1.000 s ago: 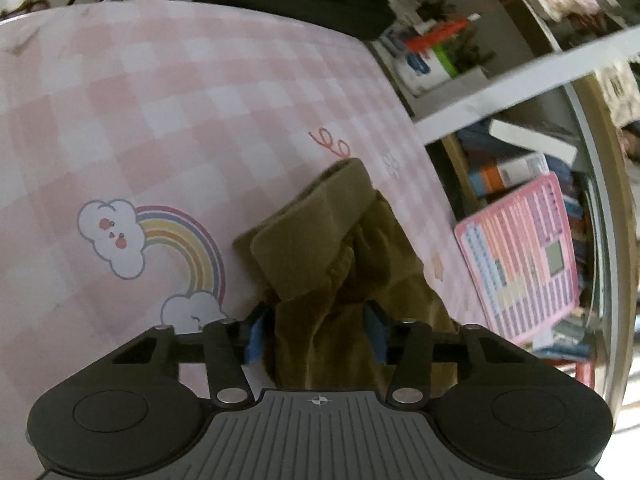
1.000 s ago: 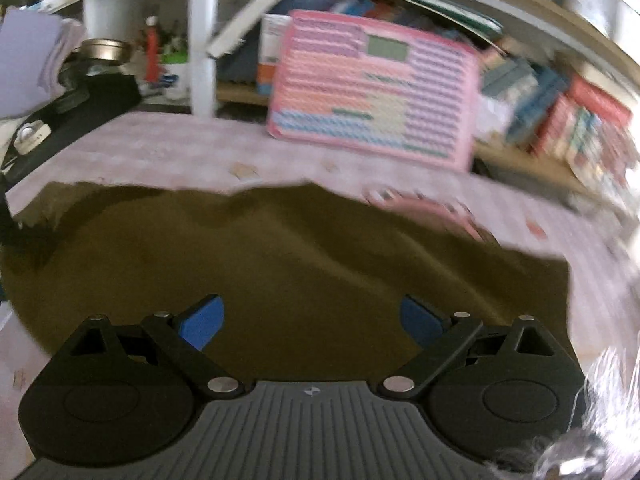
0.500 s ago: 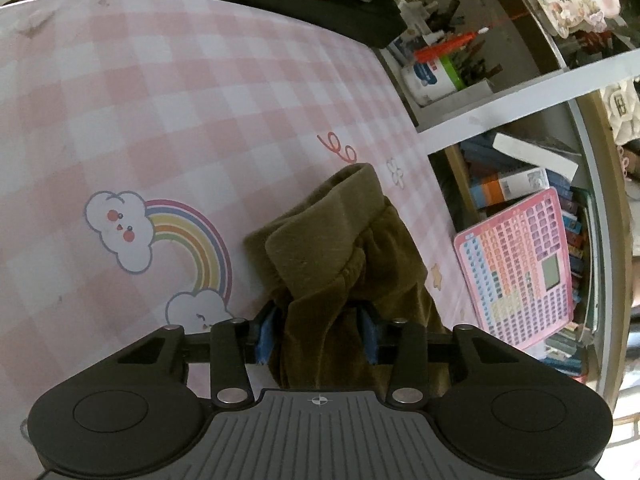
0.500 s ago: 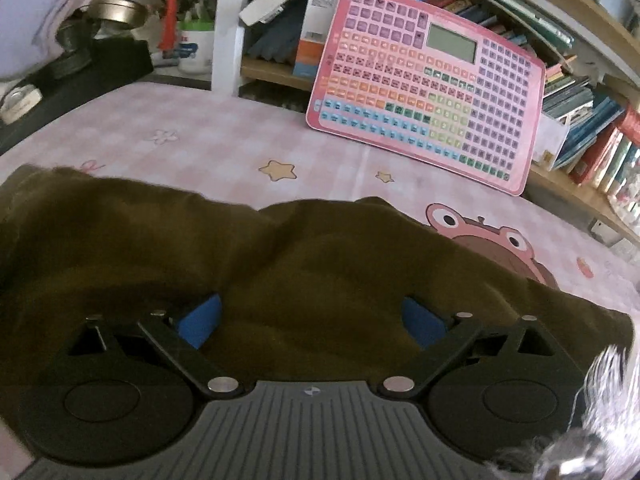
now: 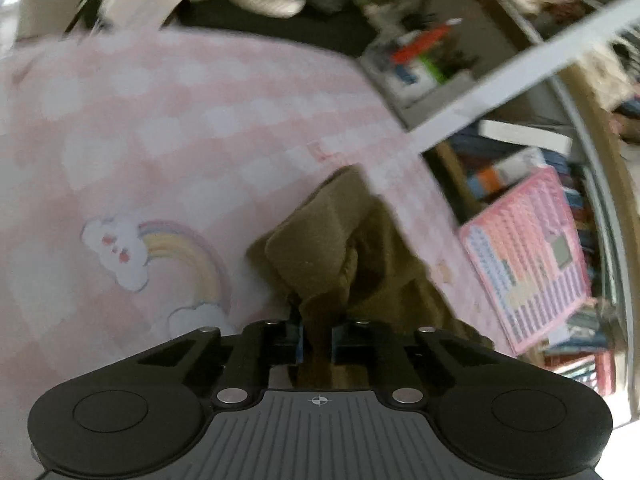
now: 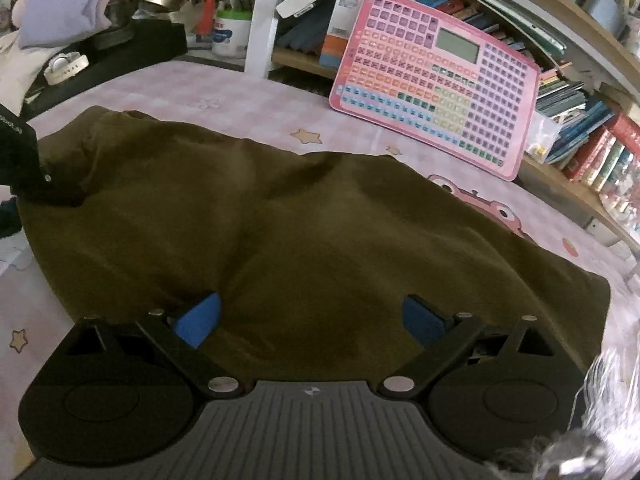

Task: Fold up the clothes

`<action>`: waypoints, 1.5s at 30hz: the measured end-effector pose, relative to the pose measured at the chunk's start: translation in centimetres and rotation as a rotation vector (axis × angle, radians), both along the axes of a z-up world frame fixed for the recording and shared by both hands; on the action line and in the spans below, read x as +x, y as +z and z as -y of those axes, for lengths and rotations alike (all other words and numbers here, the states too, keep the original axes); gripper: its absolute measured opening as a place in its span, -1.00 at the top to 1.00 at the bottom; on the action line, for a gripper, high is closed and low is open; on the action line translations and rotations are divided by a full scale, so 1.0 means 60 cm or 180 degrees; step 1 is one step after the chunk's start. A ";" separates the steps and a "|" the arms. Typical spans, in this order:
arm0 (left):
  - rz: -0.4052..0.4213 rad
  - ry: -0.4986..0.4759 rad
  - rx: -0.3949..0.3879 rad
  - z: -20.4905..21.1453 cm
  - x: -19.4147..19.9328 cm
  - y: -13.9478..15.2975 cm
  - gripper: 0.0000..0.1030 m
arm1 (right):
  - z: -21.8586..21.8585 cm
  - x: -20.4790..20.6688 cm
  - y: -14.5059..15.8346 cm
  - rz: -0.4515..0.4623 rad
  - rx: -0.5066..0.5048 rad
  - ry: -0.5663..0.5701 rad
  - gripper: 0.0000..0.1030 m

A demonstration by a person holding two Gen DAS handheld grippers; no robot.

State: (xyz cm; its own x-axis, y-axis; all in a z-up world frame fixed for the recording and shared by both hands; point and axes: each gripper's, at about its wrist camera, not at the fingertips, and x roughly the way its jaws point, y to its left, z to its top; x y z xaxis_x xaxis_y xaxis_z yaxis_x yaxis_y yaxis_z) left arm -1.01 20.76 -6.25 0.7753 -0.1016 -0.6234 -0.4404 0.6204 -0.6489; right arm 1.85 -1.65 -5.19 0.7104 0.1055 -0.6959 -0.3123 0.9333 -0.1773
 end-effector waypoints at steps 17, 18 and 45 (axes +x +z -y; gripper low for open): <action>0.0372 -0.1835 0.2841 0.393 -0.025 0.135 0.35 | 0.308 -0.087 0.067 -0.0167 0.0929 0.0003 -0.89; 0.0211 -0.1966 0.2830 0.415 -0.019 0.124 0.02 | 0.328 -0.088 0.062 -0.0238 0.0976 0.0009 -0.89; -0.0116 -0.0509 0.1561 0.363 -0.205 0.152 -0.43 | 0.313 0.109 0.029 -0.2048 0.3315 0.0282 0.64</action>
State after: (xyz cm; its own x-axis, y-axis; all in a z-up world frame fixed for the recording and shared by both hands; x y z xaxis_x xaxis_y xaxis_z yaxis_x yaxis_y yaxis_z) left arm -13.29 -0.99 2.86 0.7509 0.0938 -0.6537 -0.3320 0.9093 -0.2509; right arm 8.40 -20.45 -3.45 0.2308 0.8511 -0.4715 -0.1370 0.5082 0.8503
